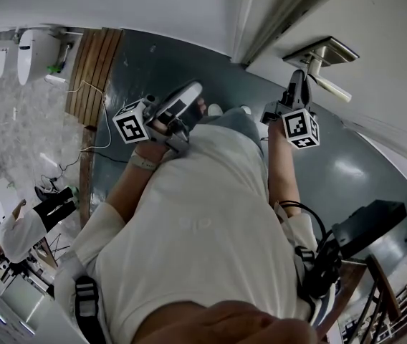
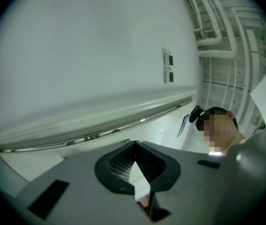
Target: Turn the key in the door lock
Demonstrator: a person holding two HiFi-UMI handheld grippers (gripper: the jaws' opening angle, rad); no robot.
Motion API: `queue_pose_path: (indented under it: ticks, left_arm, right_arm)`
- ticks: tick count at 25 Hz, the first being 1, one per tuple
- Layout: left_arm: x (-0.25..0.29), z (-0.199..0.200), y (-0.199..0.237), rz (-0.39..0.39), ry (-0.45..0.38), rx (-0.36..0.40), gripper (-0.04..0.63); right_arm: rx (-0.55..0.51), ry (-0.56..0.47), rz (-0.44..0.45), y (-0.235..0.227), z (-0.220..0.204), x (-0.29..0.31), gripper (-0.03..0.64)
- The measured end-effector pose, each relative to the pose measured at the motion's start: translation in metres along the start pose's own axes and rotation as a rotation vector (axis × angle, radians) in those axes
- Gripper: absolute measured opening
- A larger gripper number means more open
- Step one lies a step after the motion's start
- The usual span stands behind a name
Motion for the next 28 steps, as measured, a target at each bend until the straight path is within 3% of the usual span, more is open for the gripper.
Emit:
queue_pose_path:
  ticks: [6, 14, 24, 28]
  left_arm:
    - [-0.002, 0.001, 0.001, 0.001, -0.006, -0.001, 0.009]
    - [-0.004, 0.002, 0.001, 0.003, -0.014, -0.008, 0.009]
    - [-0.006, 0.002, 0.004, 0.005, -0.030, -0.049, 0.009]
    - [-0.005, 0.004, 0.003, 0.004, -0.027, -0.030, 0.009]
  right_arm:
    - [0.429, -0.097, 0.030, -0.004, -0.007, -0.001, 0.040]
    - [0.732, -0.190, 0.054, -0.010, -0.015, -0.003, 0.042]
    - [0.906, -0.252, 0.099, -0.009, -0.019, -0.002, 0.043]
    - [0.942, -0.263, 0.105, -0.010, -0.021, -0.002, 0.043]
Point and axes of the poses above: the fingertips, and each gripper's own axes: x forward along the fingers, y to its left, z out of its top, the point moved 8 cm from there along -x, backward along the fingers, and after that the axes turned 5 degrees about z, right-handed, at the moved point
